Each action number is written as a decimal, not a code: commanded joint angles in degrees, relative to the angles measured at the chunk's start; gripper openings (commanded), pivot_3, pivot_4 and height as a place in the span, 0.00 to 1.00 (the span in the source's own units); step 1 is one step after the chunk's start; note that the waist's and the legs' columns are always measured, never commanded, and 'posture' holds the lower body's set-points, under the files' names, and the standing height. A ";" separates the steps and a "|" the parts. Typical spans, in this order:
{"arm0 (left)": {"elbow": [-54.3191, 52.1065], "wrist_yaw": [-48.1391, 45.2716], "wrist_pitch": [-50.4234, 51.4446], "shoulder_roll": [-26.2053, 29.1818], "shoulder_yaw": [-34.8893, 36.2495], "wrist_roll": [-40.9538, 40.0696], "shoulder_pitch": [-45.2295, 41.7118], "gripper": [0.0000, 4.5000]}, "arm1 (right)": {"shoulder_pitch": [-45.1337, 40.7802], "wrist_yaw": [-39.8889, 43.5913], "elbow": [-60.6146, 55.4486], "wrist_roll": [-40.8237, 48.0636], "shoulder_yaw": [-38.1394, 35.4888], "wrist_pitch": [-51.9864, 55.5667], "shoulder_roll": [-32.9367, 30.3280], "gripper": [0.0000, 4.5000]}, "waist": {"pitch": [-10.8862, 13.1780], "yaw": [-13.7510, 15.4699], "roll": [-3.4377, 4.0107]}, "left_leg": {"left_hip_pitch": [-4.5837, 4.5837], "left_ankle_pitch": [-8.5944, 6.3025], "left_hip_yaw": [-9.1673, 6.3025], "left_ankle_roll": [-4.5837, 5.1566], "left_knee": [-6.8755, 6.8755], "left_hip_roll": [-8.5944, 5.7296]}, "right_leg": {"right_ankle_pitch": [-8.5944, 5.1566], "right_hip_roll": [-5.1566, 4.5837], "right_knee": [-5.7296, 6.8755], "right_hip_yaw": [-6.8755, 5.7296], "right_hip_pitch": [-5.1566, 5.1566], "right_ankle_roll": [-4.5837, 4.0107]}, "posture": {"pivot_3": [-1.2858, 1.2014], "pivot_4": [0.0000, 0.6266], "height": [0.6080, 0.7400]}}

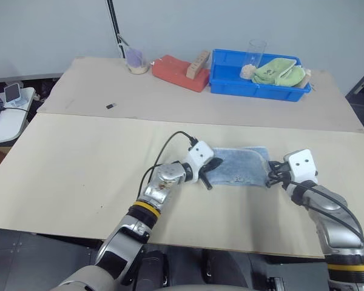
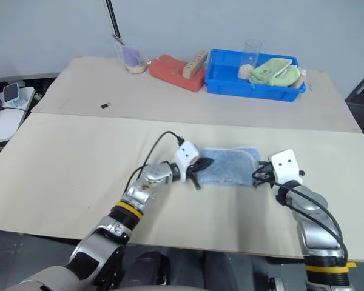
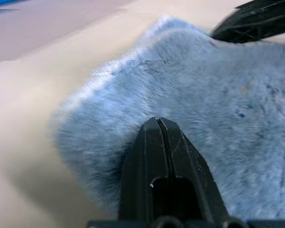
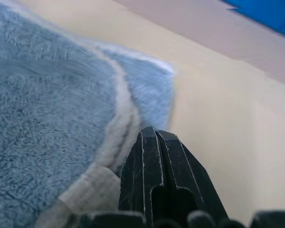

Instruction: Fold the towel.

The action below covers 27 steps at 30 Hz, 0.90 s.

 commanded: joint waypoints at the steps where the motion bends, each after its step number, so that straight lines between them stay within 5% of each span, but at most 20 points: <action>1: -11.83 -0.42 4.08 -1.27 0.69 -2.72 -0.70 0.00 | -2.16 -0.49 -8.18 1.46 -0.74 0.55 0.70 0.01 | -0.01 0.11 0.01 | 0.00 0.00 0.00 0.00 0.00 0.00 | 0.00 0.00 0.00 0.00 0.01 0.00 | 0.52 0.24 0.62; 8: 4.39 2.96 0.60 -5.10 -0.48 1.29 -3.47 0.00 | -6.04 -0.79 -1.02 -1.20 6.39 0.78 5.45 0.01 | -0.03 0.39 0.01 | 0.21 0.00 -0.06 0.01 0.00 -0.24 | -0.01 0.01 -0.09 -0.07 0.29 0.01 | 0.52 0.24 0.62; 14: 14.36 3.59 -3.59 -4.24 1.13 2.70 -5.91 0.00 | -5.16 -1.30 3.32 -1.74 3.41 -0.33 3.55 0.01 | -0.03 0.40 0.01 | 0.07 0.02 -0.08 0.06 0.01 -0.40 | 0.00 -0.13 -0.11 -0.05 0.16 0.02 | 0.52 0.24 0.62; 24: 7.98 -2.76 -4.96 -4.09 2.95 -0.64 -5.05 0.00 | -3.53 3.56 0.28 3.42 -3.49 1.78 -1.75 0.01 | -0.03 0.10 0.00 | 0.08 0.02 -0.13 0.06 0.00 -0.39 | 0.00 -0.11 -0.08 -0.05 0.16 0.04 | 0.52 0.24 0.62; 27: -1.13 -8.11 -3.81 -0.51 1.66 -1.39 -2.80 0.00 | -3.76 5.55 -2.42 5.61 -4.92 3.40 -3.23 0.19 | -0.03 -0.10 0.01 | 0.03 0.02 -0.16 0.06 -0.02 -0.36 | 0.00 -0.08 -0.06 -0.03 0.09 0.03 | 0.52 0.24 0.62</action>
